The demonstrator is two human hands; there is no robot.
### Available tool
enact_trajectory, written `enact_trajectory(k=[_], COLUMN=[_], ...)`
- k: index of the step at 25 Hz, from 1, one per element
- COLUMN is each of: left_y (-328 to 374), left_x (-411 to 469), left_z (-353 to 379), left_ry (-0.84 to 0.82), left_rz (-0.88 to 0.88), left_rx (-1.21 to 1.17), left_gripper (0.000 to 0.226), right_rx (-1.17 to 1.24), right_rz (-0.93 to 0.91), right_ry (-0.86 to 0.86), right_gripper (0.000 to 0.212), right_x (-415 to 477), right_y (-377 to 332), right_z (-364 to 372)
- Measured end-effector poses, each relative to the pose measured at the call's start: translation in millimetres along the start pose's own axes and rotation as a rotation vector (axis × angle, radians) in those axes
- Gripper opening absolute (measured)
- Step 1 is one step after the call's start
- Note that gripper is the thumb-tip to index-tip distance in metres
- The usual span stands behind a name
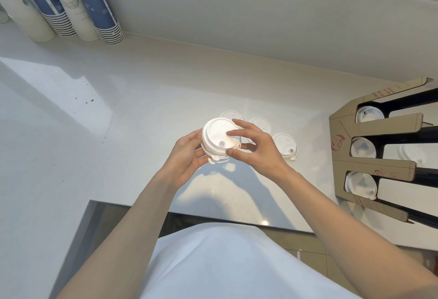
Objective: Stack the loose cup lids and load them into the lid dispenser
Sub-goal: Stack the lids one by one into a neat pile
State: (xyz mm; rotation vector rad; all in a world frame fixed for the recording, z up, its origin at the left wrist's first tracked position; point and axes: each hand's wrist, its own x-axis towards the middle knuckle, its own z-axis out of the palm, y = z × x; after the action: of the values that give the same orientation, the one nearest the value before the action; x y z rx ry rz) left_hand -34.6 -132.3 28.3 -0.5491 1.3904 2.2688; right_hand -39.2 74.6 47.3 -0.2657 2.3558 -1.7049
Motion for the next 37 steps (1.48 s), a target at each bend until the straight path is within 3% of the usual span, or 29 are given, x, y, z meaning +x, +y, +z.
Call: enact_trajectory(k=[5, 10, 21, 28, 37], left_y=[5.8, 4.6, 9.6, 9.4, 8.0], left_x=[-2.2, -6.4, -10.6, -13.7, -14.7], left_z=[8.1, 15.4, 26.0, 31.1, 38.7], left_ry=[-0.018, -0.059, -0.074, -0.079, -0.050], left_rz=[-0.011, 0.050, 0.089, 0.112, 0.153], left_rx=[-0.023, 0.038, 0.049, 0.077, 0.115], left_gripper=[0.040, 0.034, 0.030, 0.030, 0.043], right_rx=[0.076, 0.160, 0.326, 0.330, 0.316], right_rz=[0.020, 0.045, 0.060, 0.099, 0.087], right_ry=[-0.026, -0.044, 0.230, 0.289, 0.282], right_gripper=[0.037, 0.041, 0.018, 0.041, 0.042], right_x=[-3.4, -7.0, -9.1, -10.4, -14.7], right_y=[-0.9, -4.9, -11.9, -16.6, -24.0], right_z=[-6.1, -10.7, -0.7, 4.0, 5.9])
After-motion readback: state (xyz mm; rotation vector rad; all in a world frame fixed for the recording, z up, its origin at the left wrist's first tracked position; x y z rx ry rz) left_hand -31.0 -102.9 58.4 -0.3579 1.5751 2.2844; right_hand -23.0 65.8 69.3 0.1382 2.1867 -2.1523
